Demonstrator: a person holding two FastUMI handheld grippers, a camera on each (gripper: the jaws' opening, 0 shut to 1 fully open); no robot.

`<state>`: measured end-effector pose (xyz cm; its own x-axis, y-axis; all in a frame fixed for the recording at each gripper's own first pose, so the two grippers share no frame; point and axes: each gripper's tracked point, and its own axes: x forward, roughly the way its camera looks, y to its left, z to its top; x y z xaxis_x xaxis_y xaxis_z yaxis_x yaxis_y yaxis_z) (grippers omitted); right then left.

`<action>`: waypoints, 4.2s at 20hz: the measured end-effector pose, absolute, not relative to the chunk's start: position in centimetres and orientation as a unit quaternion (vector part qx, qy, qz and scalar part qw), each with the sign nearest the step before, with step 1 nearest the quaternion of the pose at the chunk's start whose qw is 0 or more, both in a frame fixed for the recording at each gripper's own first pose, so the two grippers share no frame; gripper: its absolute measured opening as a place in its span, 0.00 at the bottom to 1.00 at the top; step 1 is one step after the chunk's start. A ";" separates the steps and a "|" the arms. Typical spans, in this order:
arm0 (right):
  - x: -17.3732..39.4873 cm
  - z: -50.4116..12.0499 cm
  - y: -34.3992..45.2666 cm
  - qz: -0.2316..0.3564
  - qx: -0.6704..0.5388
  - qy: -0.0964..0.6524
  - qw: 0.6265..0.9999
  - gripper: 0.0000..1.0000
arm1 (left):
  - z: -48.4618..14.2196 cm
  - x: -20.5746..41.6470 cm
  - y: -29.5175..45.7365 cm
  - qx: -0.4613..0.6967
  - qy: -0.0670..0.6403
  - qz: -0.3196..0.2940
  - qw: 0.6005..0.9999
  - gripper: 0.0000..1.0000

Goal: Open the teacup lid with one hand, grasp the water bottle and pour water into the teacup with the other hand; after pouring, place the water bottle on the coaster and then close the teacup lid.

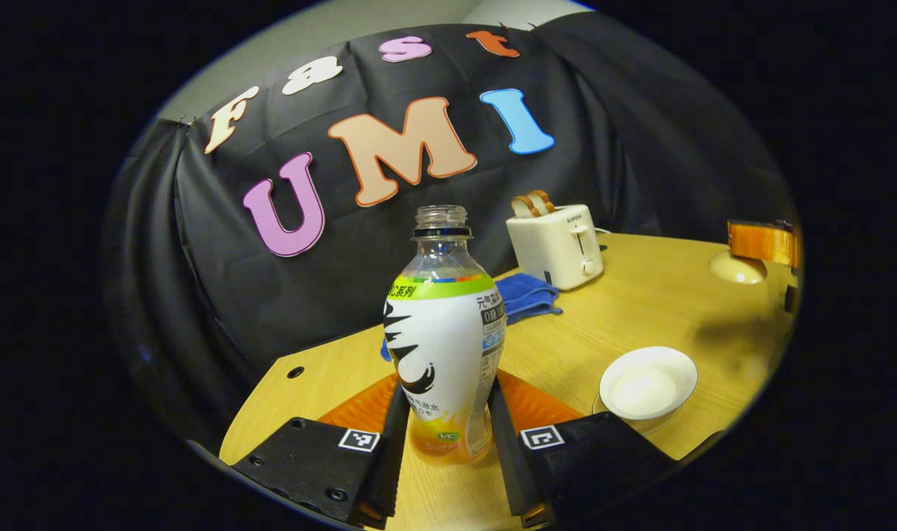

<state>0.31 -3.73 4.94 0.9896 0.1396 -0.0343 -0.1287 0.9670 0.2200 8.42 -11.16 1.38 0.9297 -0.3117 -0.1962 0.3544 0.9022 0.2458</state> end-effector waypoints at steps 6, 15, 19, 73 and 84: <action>0.1 4.9 -2.4 0.080 0.100 0.026 0.991 0.29 | 1.9 11.1 -11.4 0.029 0.074 -0.155 0.985 0.54; 0.1 4.8 -2.6 0.077 0.094 0.025 0.992 0.29 | -0.1 13.1 -12.4 -0.010 0.089 -0.157 0.984 0.55; 0.2 4.8 -3.0 0.073 0.098 0.025 0.992 0.31 | -0.9 13.8 -12.4 -0.014 0.087 -0.146 0.985 0.55; 5.2 -1.8 7.5 0.131 0.071 0.106 0.983 0.29 | 2.3 1.7 -5.1 -0.061 -0.009 -0.073 0.995 0.96; 4.3 -2.5 8.4 0.133 0.044 0.102 0.985 0.29 | 2.0 1.3 -5.2 -0.071 -0.007 -0.073 0.995 0.96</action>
